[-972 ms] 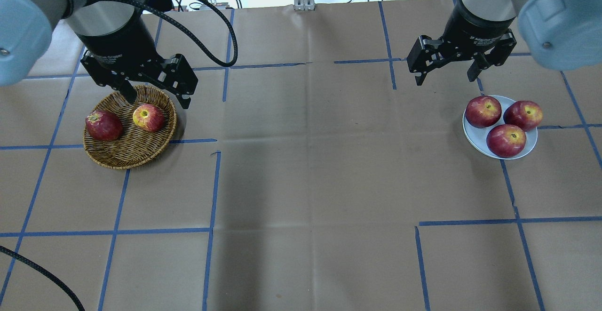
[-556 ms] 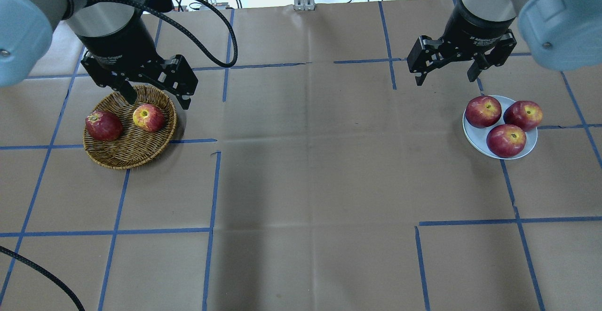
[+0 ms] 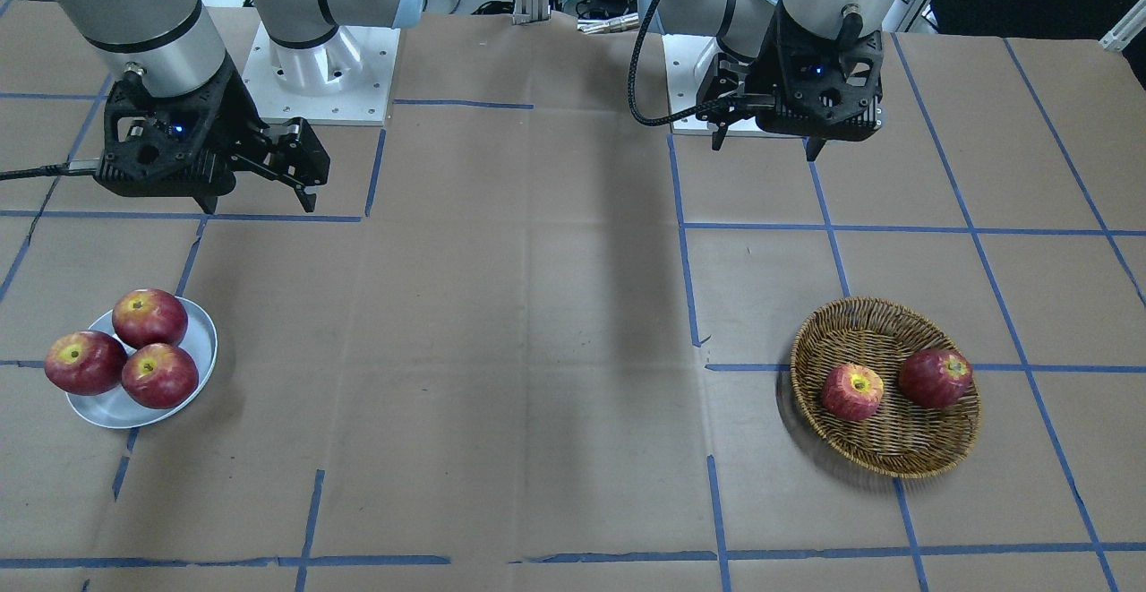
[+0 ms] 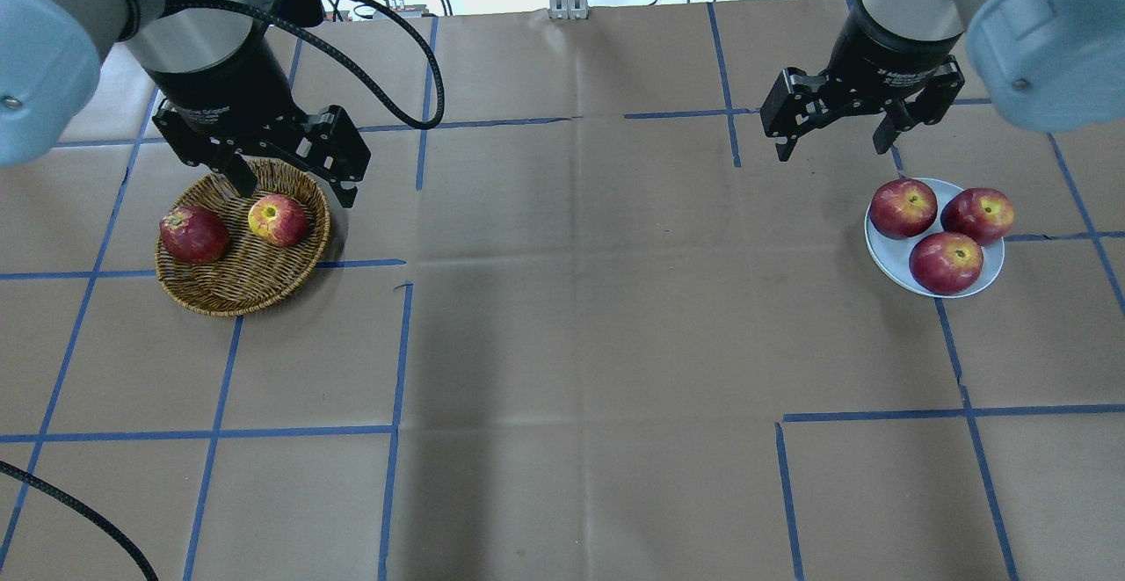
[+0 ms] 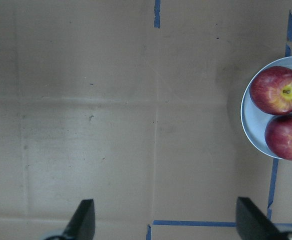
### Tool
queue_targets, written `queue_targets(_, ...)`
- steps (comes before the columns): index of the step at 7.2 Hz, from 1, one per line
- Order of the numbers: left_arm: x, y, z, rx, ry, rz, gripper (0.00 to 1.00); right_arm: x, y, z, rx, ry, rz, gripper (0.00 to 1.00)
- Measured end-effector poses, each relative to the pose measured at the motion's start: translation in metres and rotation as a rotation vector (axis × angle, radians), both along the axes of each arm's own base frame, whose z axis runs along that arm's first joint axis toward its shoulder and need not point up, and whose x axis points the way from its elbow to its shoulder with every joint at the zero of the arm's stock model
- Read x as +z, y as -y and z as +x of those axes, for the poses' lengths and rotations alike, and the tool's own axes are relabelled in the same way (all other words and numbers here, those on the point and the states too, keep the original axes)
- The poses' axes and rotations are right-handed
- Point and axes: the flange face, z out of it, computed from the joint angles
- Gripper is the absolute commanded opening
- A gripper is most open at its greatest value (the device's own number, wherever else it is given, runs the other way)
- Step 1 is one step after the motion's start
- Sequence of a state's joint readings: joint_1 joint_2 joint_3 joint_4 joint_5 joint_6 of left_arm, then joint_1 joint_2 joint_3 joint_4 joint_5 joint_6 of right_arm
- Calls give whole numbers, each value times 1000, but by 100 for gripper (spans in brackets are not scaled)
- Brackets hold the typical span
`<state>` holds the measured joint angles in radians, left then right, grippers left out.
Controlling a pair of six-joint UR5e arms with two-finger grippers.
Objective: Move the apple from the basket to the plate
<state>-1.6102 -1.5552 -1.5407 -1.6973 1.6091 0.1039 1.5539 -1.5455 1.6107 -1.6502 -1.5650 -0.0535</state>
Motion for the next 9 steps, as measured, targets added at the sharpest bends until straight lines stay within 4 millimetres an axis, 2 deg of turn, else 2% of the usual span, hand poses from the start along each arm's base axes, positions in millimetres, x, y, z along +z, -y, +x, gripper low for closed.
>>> queue_targets(3, -13, 10, 8, -127, -12, 17, 99, 0, 0, 0, 0, 0, 2, 100)
queue_targets(5, -54, 44, 31, -216, -18, -7, 99, 0, 0, 0, 0, -1, 2, 100)
queue_targets(6, -76, 58, 50, -274, -24, -6, 99, 0, -1, 0, 0, -1, 2, 100)
queue_targets(8, -125, 87, 117, -370, -59, 31, 99, 0, -1, 0, 0, -1, 3, 100)
queue_targets(9, -157, 105, 148, -394, -70, 38, 99, 0, -1, 0, 0, -1, 4, 100)
